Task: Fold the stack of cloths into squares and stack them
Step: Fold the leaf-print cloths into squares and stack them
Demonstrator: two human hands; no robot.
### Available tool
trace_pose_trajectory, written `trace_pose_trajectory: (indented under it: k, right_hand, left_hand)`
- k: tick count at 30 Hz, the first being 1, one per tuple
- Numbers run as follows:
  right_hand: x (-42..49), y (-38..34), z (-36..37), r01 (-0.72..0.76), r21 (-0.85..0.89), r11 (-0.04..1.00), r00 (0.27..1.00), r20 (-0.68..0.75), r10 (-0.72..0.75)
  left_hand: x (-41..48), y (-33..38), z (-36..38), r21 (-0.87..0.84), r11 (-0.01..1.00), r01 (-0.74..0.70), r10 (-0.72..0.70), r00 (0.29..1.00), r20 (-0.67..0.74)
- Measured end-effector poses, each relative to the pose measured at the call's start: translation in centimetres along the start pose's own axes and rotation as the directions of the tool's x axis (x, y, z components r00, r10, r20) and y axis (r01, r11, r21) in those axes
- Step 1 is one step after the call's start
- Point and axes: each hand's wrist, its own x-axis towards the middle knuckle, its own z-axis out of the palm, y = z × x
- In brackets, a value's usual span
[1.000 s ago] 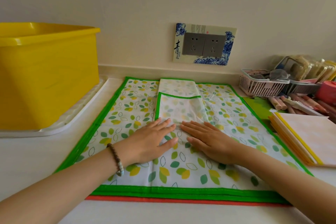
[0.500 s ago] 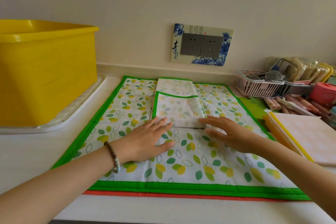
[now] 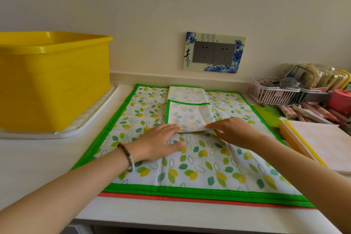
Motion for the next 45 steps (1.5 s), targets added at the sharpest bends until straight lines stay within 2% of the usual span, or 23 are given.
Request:
trace_pose_trajectory:
  k: [3, 5, 10, 13, 16, 19, 22, 24, 27, 31, 34, 38, 41, 43, 45]
  right_hand:
    - [-0.4, 0.2, 0.3, 0.011, 0.018, 1.000, 0.998, -0.068, -0.010]
    - [-1.5, 0.2, 0.3, 0.050, 0.036, 0.998, 0.993, -0.112, -0.046]
    - [-6.3, -1.3, -0.5, 0.223, 0.082, 0.971, 0.943, -0.272, -0.193]
    - [-8.1, -2.1, -1.0, 0.281, 0.133, 0.951, 0.907, -0.361, -0.217]
    - [-8.5, -2.1, -0.7, 0.302, 0.121, 0.946, 0.878, -0.422, -0.226]
    - [-8.1, -1.4, -0.5, 0.246, 0.115, 0.963, 0.926, -0.323, -0.198]
    - [-7.4, -0.8, -0.3, 0.188, 0.212, 0.959, 0.981, -0.080, -0.175]
    - [-6.9, -0.8, 0.0, 0.197, 0.237, 0.951, 0.978, 0.019, -0.207]
    - [-6.6, -1.2, 0.3, 0.214, 0.241, 0.947, 0.968, 0.076, -0.238]
    - [-6.6, -1.0, 1.0, 0.203, 0.235, 0.950, 0.970, 0.084, -0.228]
    - [-6.3, -0.7, 1.3, 0.203, 0.238, 0.950, 0.973, 0.063, -0.224]
    - [-6.0, -0.3, 1.3, 0.174, 0.338, 0.925, 0.984, -0.016, -0.179]
    - [-5.7, -0.6, 1.3, 0.048, 0.559, 0.828, 0.994, -0.106, 0.013]
    - [-4.9, -0.9, 1.1, -0.072, 0.668, 0.740, 0.977, -0.102, 0.186]
    - [-3.7, -0.7, 1.1, -0.144, 0.700, 0.699, 0.945, -0.112, 0.307]
  left_hand:
    - [0.3, -0.5, -0.9, -0.130, 0.991, 0.043, -0.043, 0.999, 0.000]
    - [0.3, -1.1, -1.2, -0.115, 0.993, 0.037, -0.039, 0.999, -0.015]
    - [-0.5, -2.4, -1.6, 0.053, 0.994, -0.091, 0.095, 0.994, -0.061]
    - [-0.8, -2.4, -1.4, 0.203, 0.965, -0.168, 0.184, 0.981, -0.063]
    - [-1.2, -2.0, -1.0, 0.266, 0.938, -0.223, 0.258, 0.960, -0.105]
    - [-2.0, -1.5, -0.7, 0.279, 0.915, -0.292, 0.336, 0.934, -0.124]
    - [-3.0, -1.5, -0.2, 0.331, 0.851, -0.408, 0.478, 0.863, -0.163]
    - [-3.3, -2.2, -0.1, 0.301, 0.856, -0.420, 0.472, 0.873, -0.123]
    - [-3.5, -2.2, 0.0, 0.333, 0.844, -0.420, 0.481, 0.868, -0.125]
    - [-2.8, -1.7, 0.2, 0.243, 0.903, -0.354, 0.386, 0.917, -0.102]
    - [-2.0, -2.1, 0.7, 0.251, 0.922, -0.294, 0.317, 0.947, -0.057]
    - [-1.7, -1.4, 0.0, 0.230, 0.950, -0.210, 0.231, 0.971, -0.065]
    - [-1.4, -0.4, -1.1, 0.070, 0.986, -0.151, 0.158, 0.981, -0.110]
    - [-0.9, -0.5, -1.6, -0.154, 0.981, -0.115, 0.083, 0.976, -0.200]
    - [0.0, -1.1, -1.4, -0.337, 0.939, -0.067, -0.037, 0.955, -0.294]
